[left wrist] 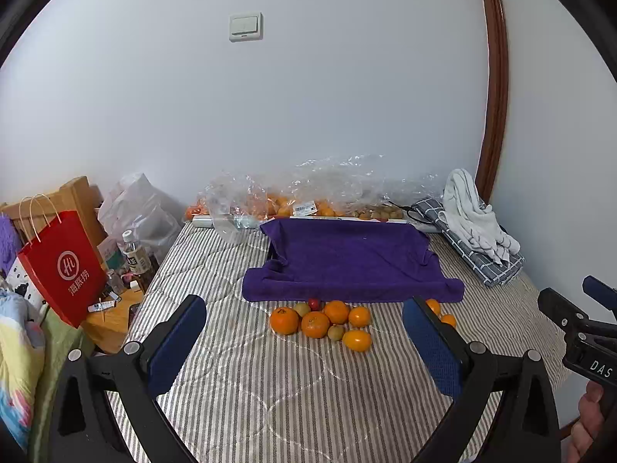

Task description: Organize fruits

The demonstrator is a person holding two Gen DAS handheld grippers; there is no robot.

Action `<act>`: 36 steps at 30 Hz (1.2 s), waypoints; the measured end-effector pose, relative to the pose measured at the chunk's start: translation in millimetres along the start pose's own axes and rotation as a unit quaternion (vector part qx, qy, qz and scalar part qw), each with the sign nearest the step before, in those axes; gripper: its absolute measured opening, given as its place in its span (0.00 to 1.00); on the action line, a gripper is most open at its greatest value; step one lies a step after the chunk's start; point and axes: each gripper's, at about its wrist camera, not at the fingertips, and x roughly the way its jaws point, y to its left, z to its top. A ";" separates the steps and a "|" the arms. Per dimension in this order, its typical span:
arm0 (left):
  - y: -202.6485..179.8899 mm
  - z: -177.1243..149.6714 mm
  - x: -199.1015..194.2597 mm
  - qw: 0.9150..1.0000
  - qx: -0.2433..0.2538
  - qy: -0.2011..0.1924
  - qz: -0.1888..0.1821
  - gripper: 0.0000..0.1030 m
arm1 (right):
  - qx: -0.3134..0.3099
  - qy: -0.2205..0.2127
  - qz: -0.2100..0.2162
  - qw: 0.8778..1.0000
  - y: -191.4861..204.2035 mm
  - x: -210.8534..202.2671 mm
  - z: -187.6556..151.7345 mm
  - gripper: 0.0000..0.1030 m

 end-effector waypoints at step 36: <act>0.0 3.2 -1.4 1.000 -0.002 0.000 0.000 1.00 | -0.012 -0.003 -0.001 1.000 5.9 -1.6 1.4 1.00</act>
